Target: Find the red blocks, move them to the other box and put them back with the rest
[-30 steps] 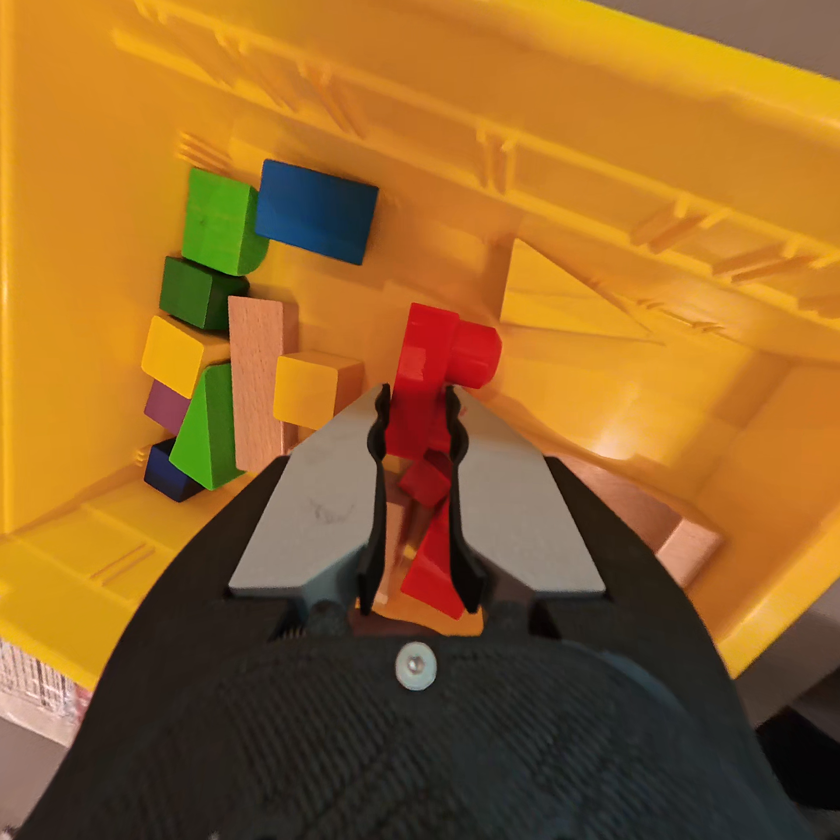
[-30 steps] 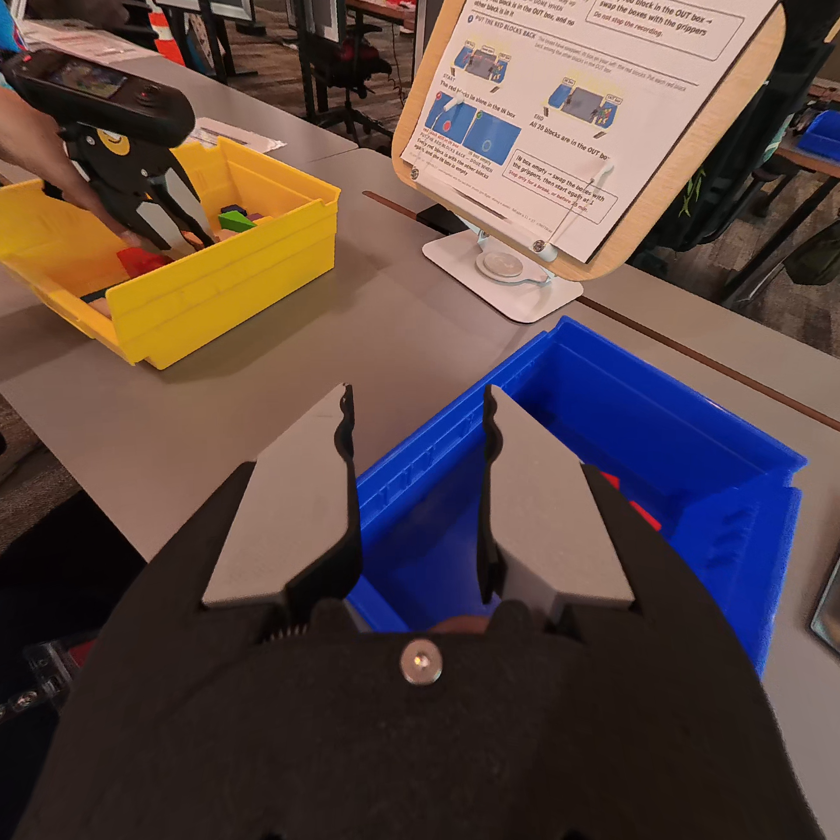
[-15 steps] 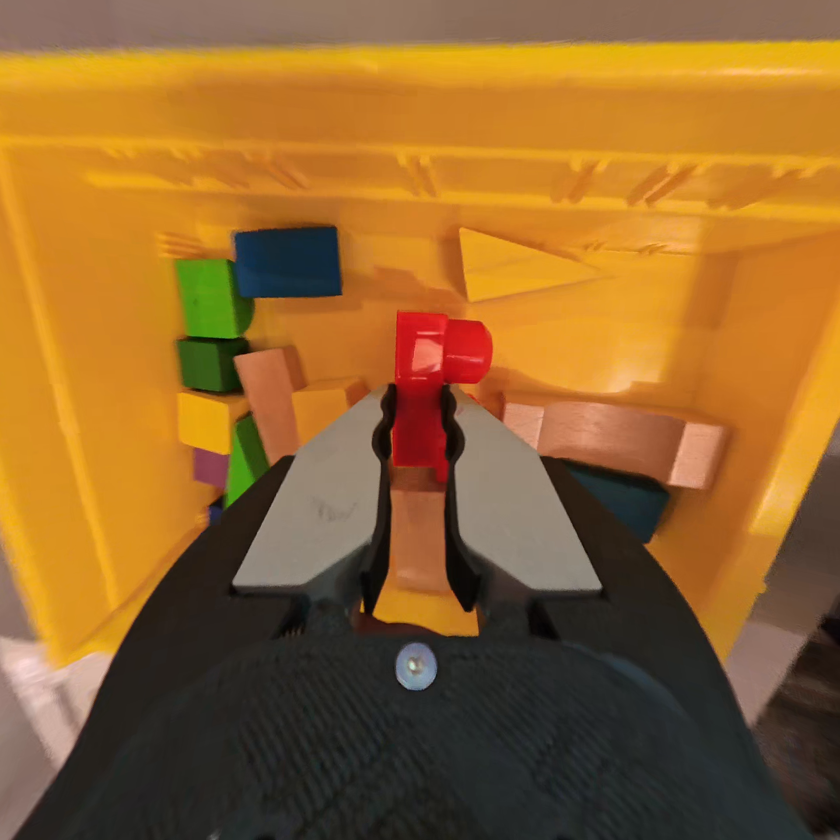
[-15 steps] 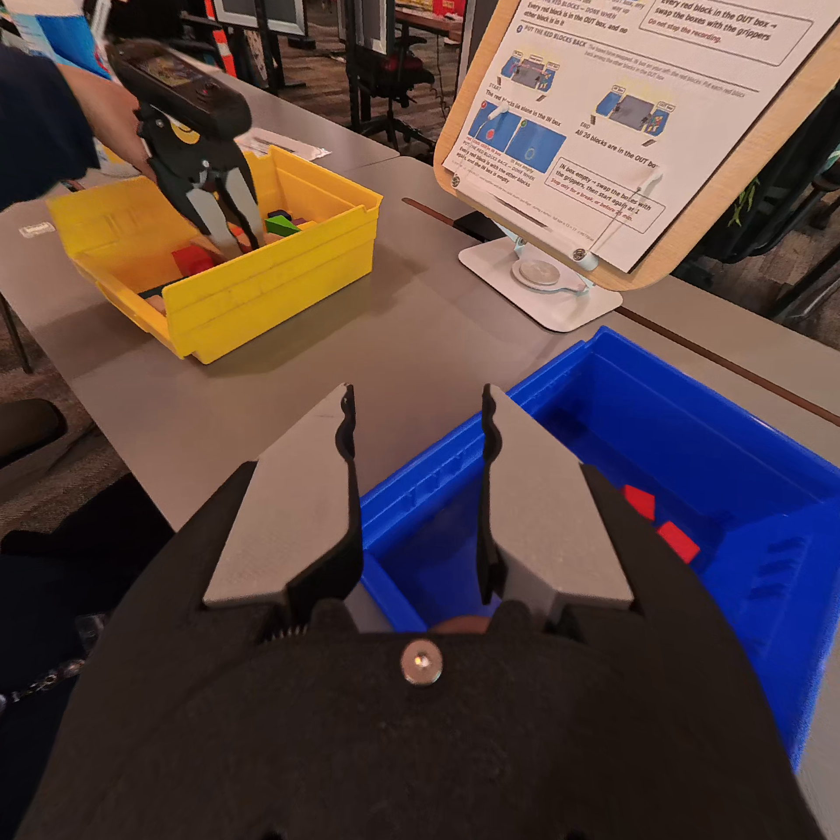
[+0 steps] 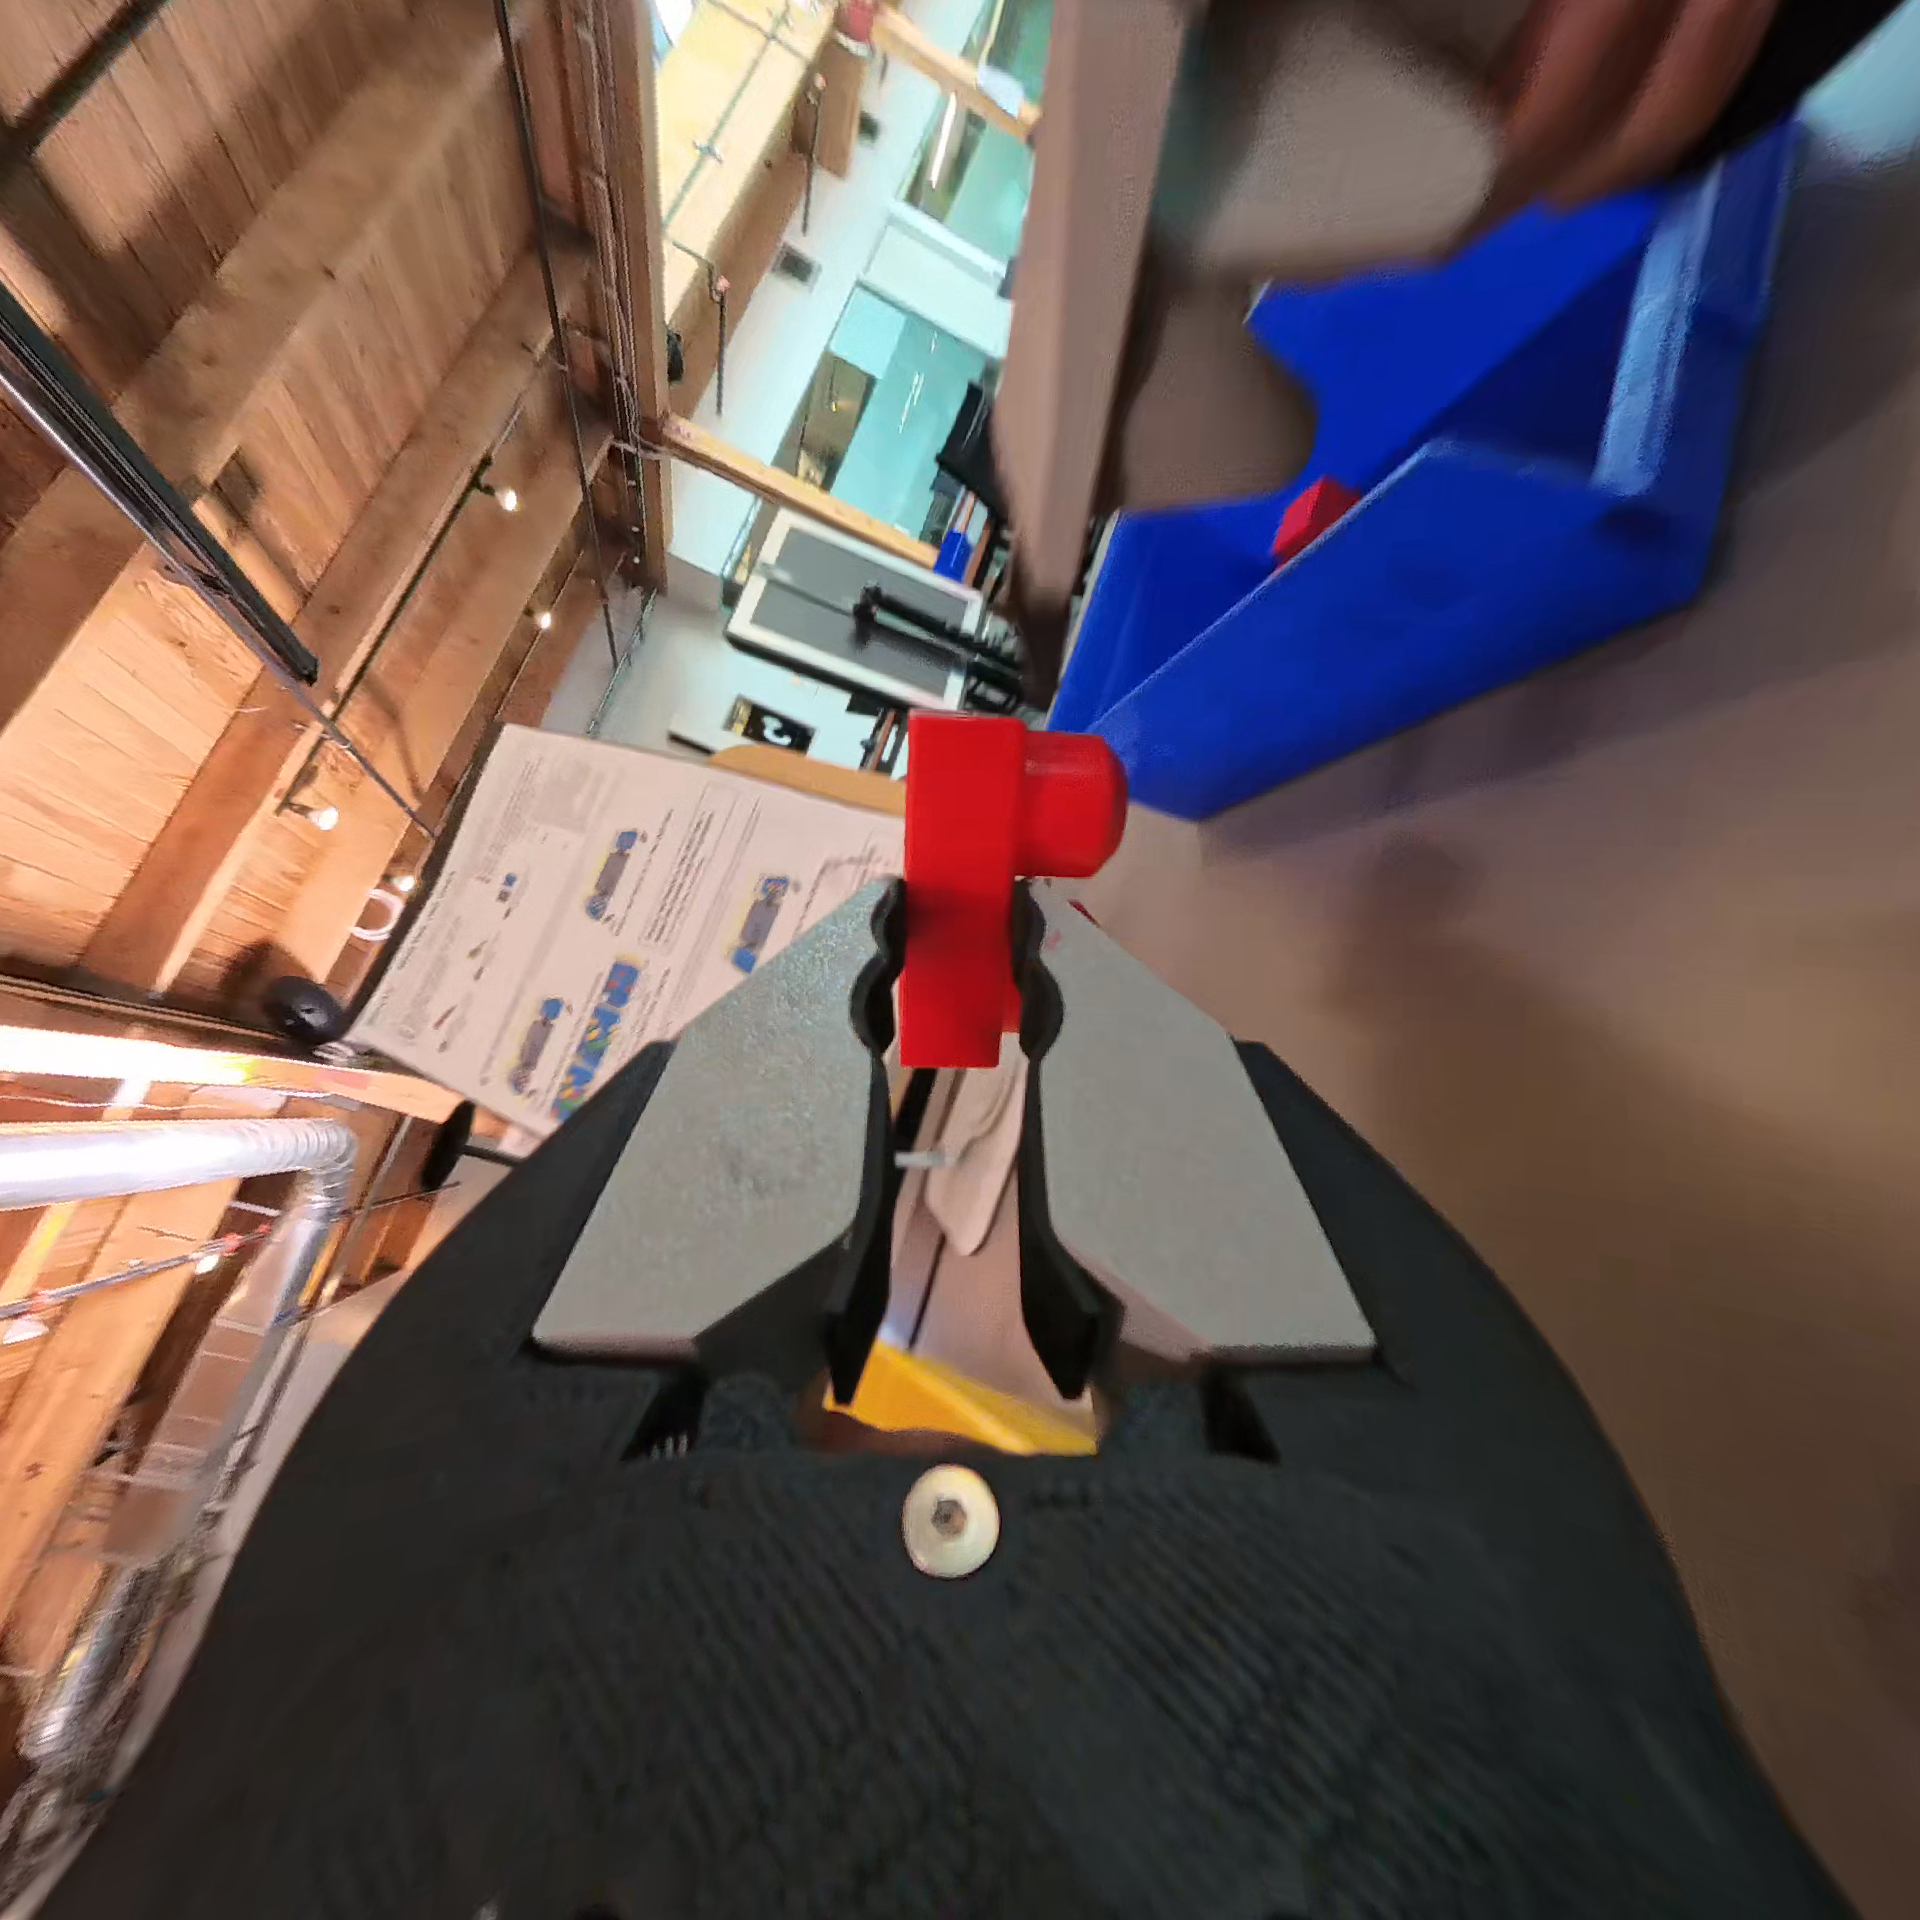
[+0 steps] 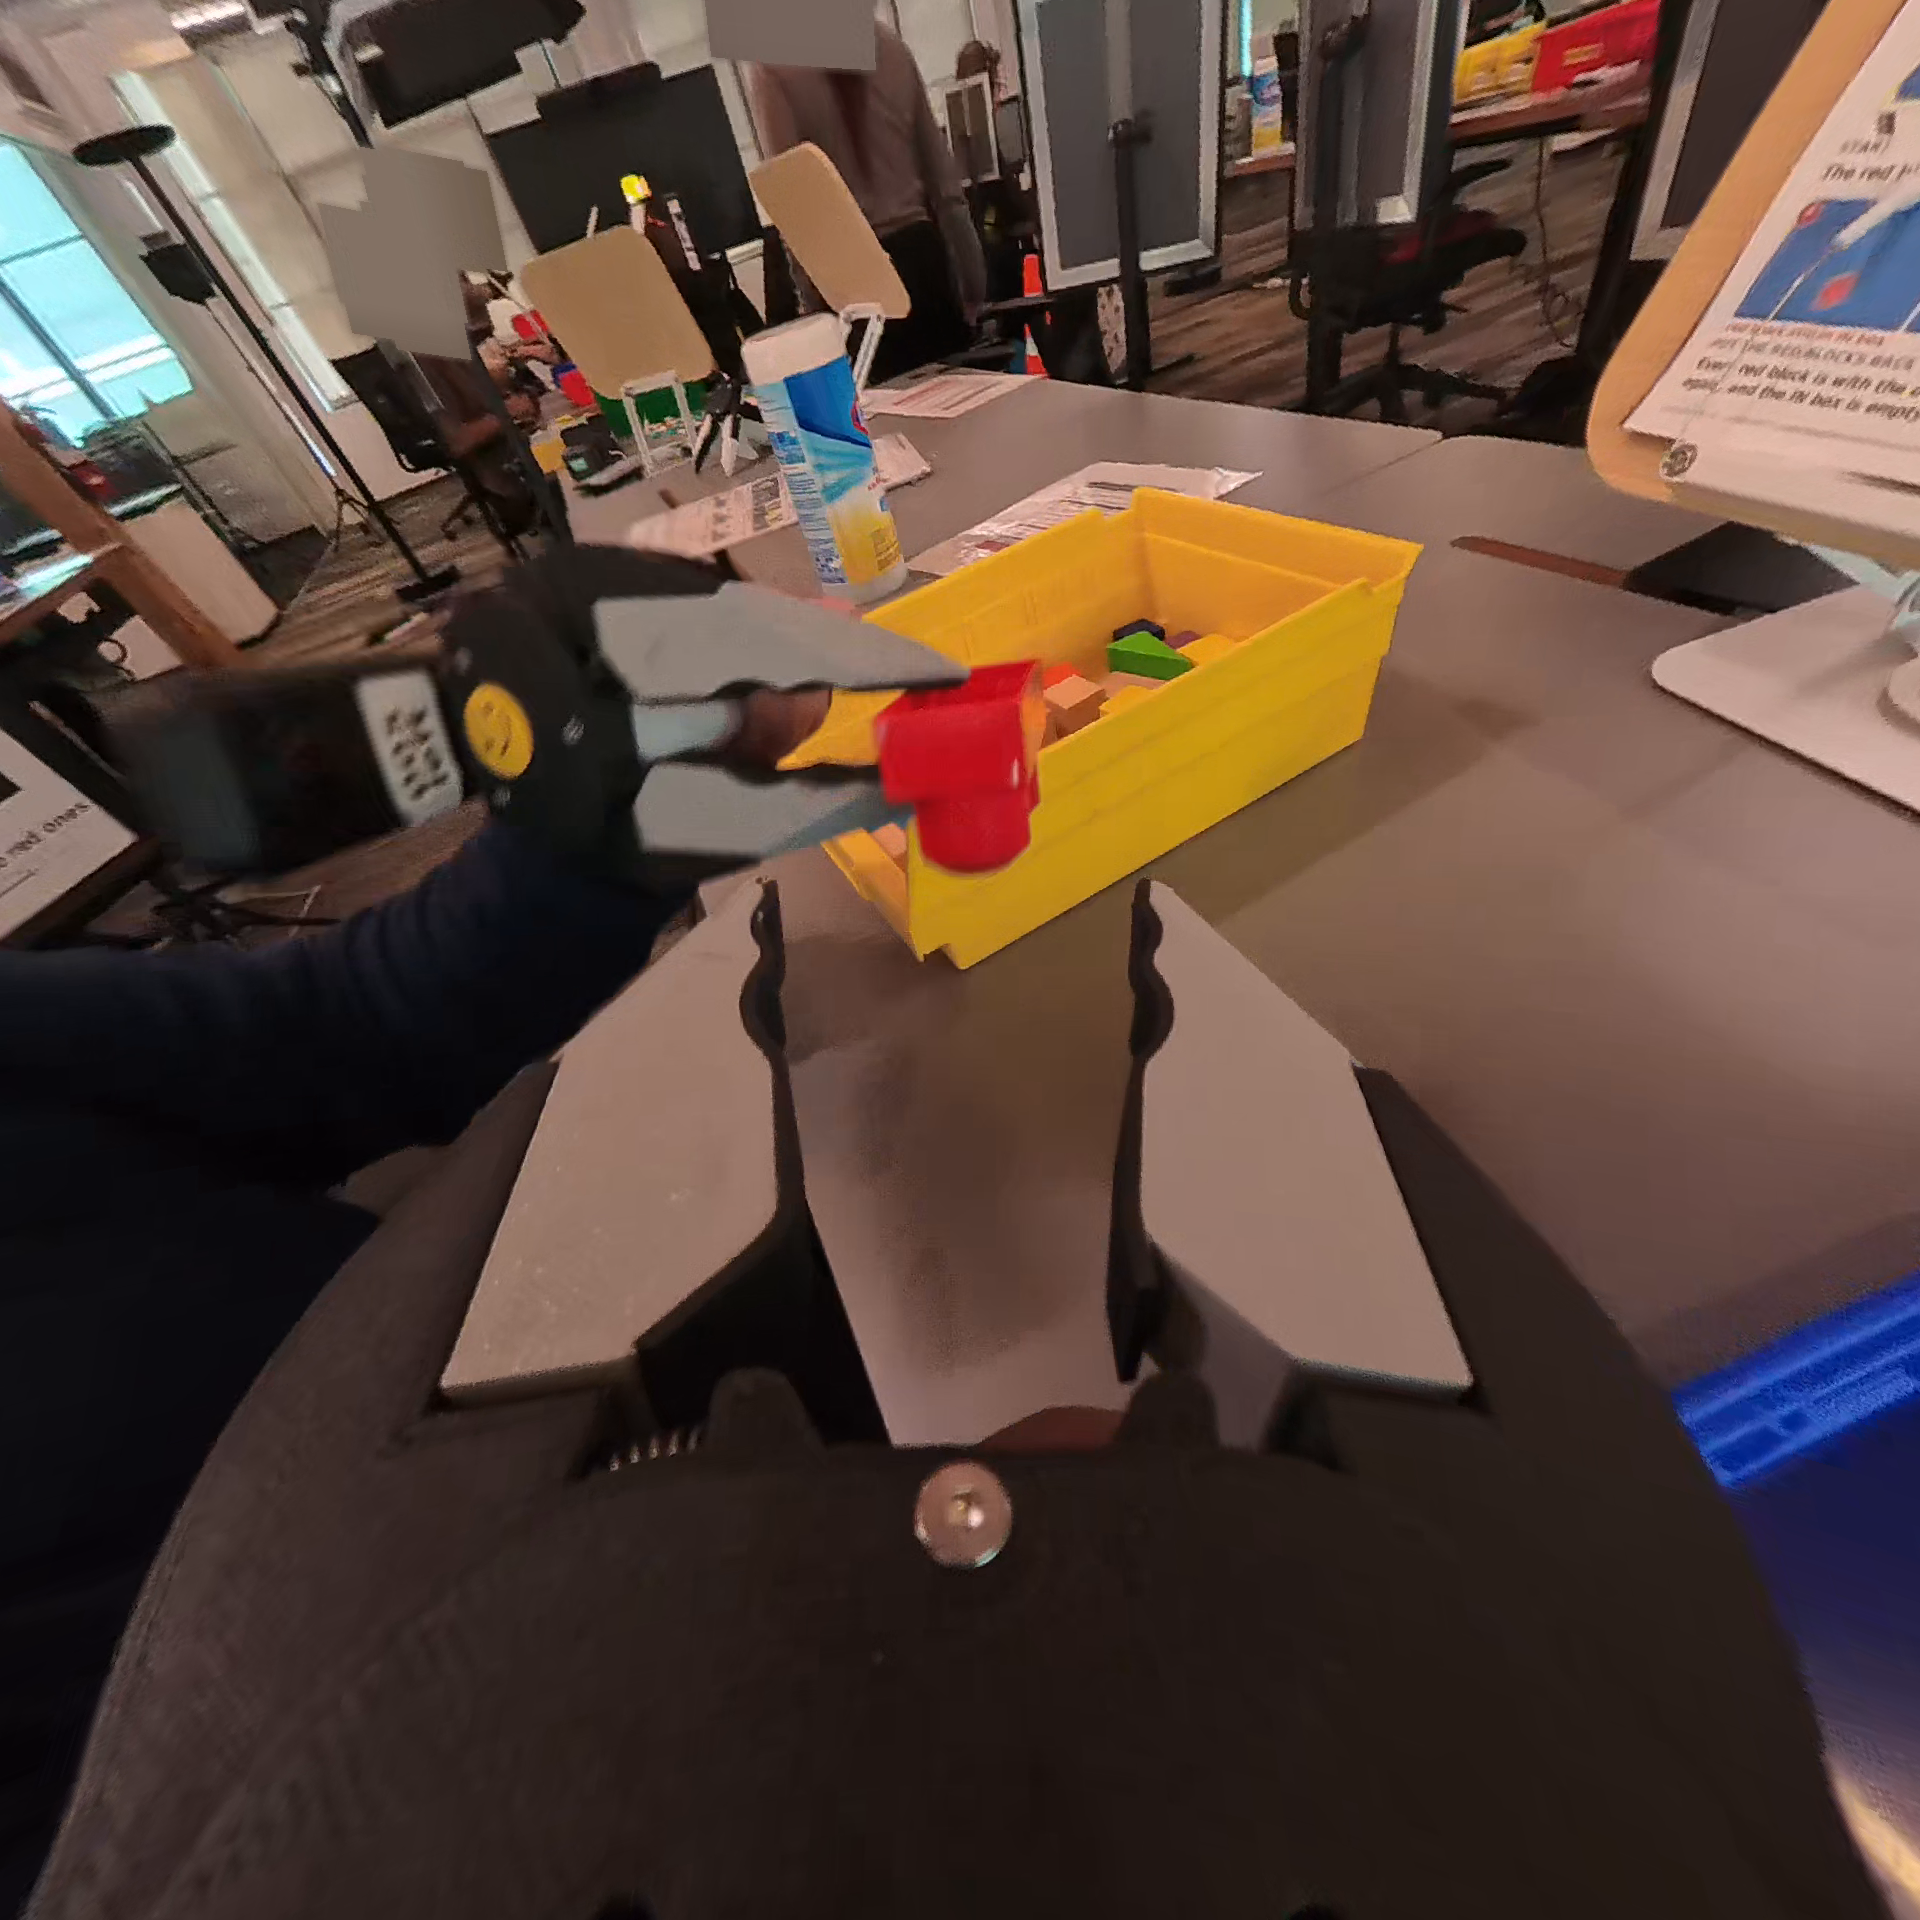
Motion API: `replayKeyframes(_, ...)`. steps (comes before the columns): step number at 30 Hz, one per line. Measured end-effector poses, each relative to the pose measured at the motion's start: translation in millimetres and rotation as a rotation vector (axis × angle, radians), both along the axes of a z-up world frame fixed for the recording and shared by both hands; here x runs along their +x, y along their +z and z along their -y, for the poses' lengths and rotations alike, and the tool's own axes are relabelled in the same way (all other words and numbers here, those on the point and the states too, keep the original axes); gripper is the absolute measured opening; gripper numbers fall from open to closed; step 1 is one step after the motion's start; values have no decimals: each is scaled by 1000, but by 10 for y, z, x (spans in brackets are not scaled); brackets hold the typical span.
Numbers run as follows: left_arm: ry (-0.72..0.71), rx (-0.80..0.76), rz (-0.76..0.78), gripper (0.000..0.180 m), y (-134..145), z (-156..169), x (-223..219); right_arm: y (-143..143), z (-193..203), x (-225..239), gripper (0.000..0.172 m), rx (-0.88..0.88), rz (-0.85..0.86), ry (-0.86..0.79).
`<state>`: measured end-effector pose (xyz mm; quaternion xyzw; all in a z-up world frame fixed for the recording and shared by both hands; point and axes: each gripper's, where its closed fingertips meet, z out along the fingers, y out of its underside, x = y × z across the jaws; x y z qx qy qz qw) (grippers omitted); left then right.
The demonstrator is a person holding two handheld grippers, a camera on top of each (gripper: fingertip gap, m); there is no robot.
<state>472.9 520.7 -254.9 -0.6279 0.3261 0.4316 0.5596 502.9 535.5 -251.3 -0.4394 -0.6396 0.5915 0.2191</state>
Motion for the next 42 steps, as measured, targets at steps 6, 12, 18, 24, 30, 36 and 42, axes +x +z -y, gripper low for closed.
replayKeyframes(6, 12, 7, 8, 18, -191, -128, 216, -169, 158, -112, 39, -14, 17, 21)
replayKeyframes(12, 34, -33, 99, 18, -216, -171, 201, -196, 71, -160, 34, 81, -17, -25)
replayKeyframes(18, 126, 15, 627, 48, 110, 118, -144, 149, -913, -33, 34, 209, -122, -369)
replayKeyframes(24, 379, 228, 846, 49, 301, 928, -1215, -136, -2311, 214, 35, 198, 21, -748)
replayKeyframes(30, 674, 137, 895, 47, -192, 1537, -1945, -171, -2266, 236, 61, 203, 68, -699)
replayKeyframes(36, 834, -197, 962, 43, -1031, 1606, -2126, 48, -1987, 279, 58, 248, 2, -642)
replayKeyframes(42, 911, -321, 955, 50, -1288, 1549, -2103, 57, -1859, 261, 57, 259, -6, -609)
